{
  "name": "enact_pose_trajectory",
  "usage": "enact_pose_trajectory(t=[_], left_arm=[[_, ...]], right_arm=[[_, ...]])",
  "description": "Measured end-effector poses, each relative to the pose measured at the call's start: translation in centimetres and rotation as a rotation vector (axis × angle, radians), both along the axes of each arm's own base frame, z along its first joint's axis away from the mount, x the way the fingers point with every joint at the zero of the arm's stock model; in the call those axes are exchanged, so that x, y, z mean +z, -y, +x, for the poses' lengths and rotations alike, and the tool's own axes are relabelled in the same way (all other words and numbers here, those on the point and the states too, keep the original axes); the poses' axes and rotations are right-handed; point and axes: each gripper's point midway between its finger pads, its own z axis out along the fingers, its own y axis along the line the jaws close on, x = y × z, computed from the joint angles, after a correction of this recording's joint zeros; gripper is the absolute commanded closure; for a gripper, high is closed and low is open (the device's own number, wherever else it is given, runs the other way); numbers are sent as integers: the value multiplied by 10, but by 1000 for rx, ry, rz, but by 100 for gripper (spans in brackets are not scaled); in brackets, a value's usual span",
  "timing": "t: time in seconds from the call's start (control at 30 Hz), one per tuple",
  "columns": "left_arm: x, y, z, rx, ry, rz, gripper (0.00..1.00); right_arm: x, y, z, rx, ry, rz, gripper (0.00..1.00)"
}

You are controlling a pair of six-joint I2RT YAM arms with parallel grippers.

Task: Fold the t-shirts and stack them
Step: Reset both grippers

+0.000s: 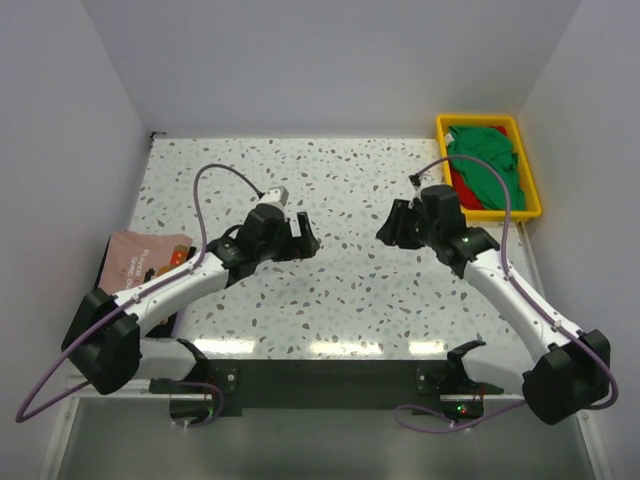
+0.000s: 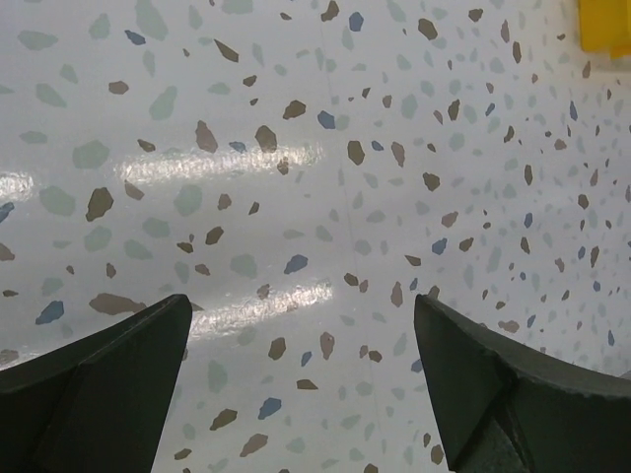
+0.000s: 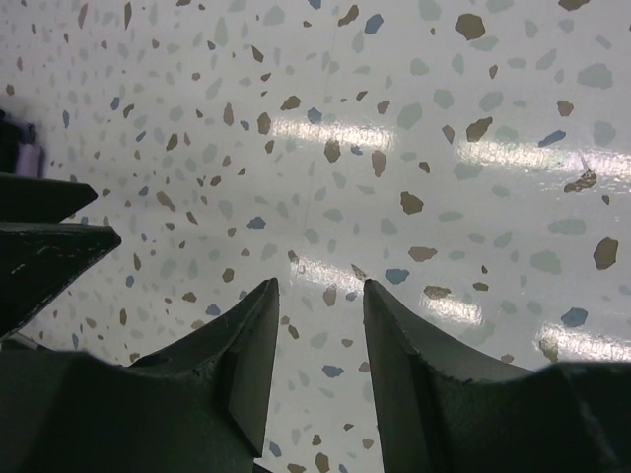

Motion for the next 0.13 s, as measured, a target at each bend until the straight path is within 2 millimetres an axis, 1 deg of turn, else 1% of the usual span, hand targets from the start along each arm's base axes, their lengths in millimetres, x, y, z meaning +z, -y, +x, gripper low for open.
enact_pose_trajectory(t=[0.13], left_arm=[[4, 7, -1, -54, 20, -10, 0]], right_arm=[[8, 1, 2, -10, 31, 6, 56]])
